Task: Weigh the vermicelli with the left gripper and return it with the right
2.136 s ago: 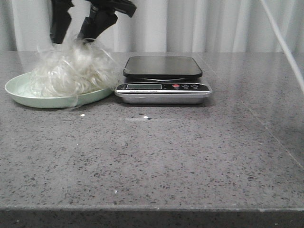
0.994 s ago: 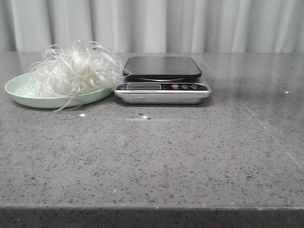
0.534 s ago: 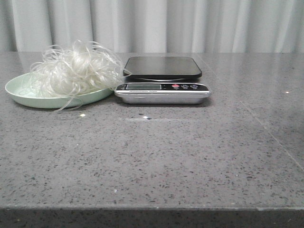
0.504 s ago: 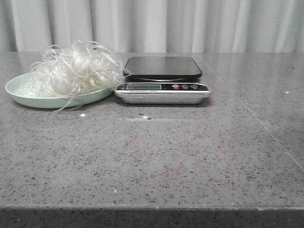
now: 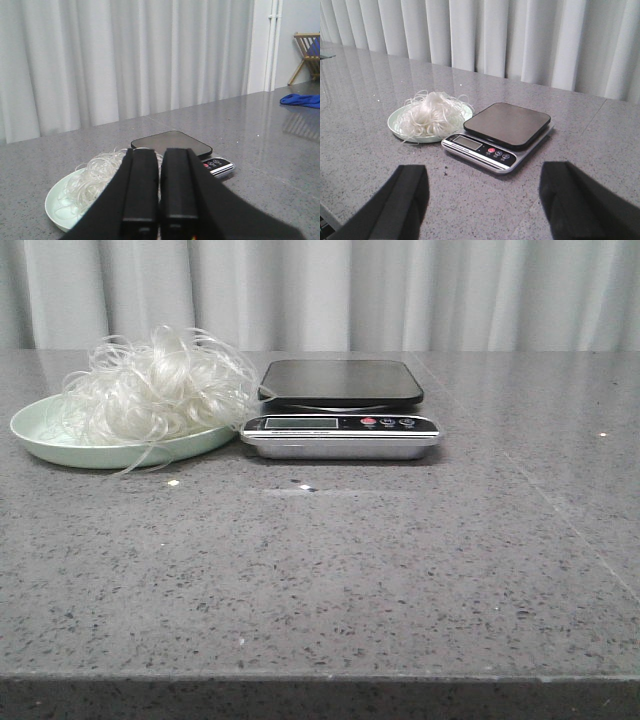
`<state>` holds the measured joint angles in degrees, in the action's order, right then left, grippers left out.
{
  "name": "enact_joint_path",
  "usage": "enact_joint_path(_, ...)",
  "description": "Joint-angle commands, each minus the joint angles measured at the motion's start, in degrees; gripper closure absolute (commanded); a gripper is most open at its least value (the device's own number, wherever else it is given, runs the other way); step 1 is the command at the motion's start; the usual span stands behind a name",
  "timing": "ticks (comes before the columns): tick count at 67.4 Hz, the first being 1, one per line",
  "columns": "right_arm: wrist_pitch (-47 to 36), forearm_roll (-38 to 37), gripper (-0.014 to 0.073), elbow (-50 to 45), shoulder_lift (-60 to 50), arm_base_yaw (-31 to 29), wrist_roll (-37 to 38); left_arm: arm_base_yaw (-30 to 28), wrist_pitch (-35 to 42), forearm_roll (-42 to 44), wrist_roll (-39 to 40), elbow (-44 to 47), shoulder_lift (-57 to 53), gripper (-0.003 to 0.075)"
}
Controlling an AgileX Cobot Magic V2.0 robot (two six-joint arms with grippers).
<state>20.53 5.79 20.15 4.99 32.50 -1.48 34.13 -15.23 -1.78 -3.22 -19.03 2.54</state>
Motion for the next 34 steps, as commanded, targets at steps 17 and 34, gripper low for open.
enact_joint_path(17,-6.09,0.03,0.043,-2.42,-4.4,-0.25,-0.41,0.04,4.75,-0.26,0.2,-1.43,0.8,0.0594)
enact_joint_path(34,-5.66,0.03,0.0429,-2.42,-4.4,-0.25,-0.41,0.04,4.75,-0.26,0.2,-1.43,0.8,0.0594)
